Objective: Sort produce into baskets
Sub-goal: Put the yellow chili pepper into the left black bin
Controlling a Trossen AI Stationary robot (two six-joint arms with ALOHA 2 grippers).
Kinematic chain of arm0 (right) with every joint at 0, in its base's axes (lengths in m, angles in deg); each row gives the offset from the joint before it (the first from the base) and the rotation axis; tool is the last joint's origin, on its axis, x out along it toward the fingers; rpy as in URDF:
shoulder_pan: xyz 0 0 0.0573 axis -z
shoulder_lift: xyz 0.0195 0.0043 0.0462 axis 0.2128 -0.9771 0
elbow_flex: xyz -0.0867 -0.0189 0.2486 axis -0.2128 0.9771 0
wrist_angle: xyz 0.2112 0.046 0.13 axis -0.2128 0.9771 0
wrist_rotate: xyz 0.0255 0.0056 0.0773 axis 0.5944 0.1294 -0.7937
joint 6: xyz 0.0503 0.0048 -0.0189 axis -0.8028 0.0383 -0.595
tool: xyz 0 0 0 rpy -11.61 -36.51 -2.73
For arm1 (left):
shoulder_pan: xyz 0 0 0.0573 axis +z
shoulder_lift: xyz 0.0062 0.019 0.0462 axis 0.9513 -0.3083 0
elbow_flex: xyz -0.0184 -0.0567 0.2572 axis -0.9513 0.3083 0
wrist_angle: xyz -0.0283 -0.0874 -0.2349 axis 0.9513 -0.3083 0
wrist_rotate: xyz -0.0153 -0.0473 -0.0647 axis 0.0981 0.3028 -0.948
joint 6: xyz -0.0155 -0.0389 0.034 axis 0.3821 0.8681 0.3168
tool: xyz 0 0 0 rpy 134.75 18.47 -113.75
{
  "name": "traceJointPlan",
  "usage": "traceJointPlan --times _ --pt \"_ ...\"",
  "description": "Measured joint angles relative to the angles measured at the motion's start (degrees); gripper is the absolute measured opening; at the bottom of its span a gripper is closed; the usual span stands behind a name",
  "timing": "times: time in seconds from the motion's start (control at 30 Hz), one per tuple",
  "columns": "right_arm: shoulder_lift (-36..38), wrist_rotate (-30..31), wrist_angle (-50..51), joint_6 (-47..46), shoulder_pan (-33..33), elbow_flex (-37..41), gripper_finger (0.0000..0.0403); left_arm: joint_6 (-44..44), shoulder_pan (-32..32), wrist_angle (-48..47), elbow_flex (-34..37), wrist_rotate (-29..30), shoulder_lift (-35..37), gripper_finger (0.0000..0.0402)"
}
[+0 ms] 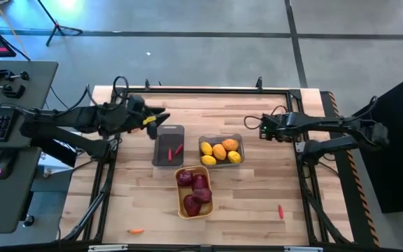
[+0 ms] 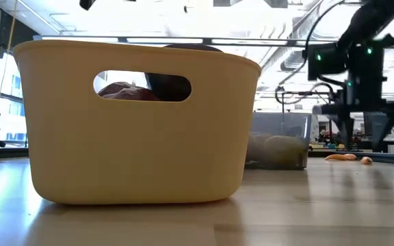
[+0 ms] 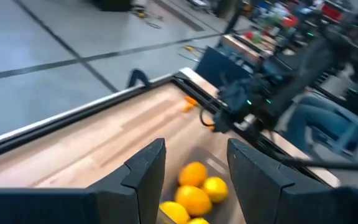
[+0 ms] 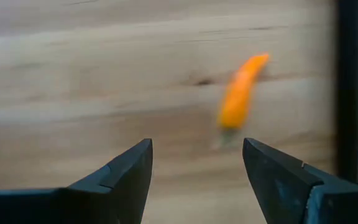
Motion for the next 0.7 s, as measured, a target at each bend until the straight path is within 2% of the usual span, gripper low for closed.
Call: traceJointPlan --times 0.2,0.33,0.53,0.7 --pt "0.0 6.0 -1.0 1.9 4.7 1.4 0.0240 0.0 5.5 2.2 0.0 -1.3 -2.6 0.0158" --pt "-0.9 5.5 -1.0 3.5 6.3 1.4 0.0240 -0.6 8.1 2.1 0.0 -5.3 -3.9 0.0158" --pt "-4.4 3.8 -4.9 0.3 5.8 3.4 0.0240 -2.7 10.4 1.6 0.0 -16.2 -4.1 0.0158" --pt "-7.4 4.2 -5.5 -0.8 5.8 3.5 0.0223 -3.6 10.7 -2.4 0.0 -18.7 -3.5 0.0158"
